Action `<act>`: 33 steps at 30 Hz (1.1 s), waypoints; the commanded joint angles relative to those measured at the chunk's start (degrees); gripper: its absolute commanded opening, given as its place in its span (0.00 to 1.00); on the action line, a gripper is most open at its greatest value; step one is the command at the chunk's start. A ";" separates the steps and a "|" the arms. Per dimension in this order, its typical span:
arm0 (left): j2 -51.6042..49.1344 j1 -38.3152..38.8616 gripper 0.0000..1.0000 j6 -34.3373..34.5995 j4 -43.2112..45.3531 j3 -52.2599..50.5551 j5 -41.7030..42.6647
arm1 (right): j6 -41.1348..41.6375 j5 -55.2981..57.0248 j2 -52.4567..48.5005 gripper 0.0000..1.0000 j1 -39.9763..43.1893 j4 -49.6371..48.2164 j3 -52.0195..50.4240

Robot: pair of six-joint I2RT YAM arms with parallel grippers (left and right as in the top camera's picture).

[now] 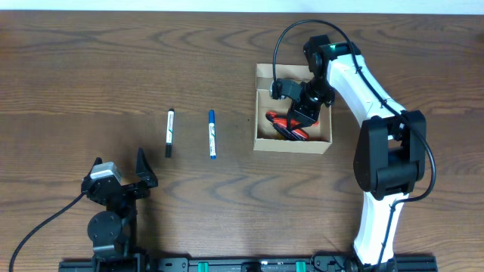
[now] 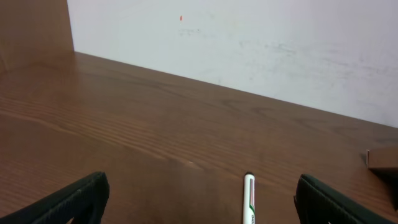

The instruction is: Pack container

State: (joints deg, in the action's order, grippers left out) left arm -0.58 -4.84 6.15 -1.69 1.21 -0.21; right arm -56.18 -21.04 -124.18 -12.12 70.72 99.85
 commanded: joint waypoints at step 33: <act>0.37 -0.39 0.95 -0.17 -2.75 -0.94 0.39 | 20.98 15.80 0.22 0.99 0.70 5.29 33.53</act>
State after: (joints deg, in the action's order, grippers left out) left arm -0.58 -4.84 6.17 -1.69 1.21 -0.21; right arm -43.55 -14.37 -124.27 -12.12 75.96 126.13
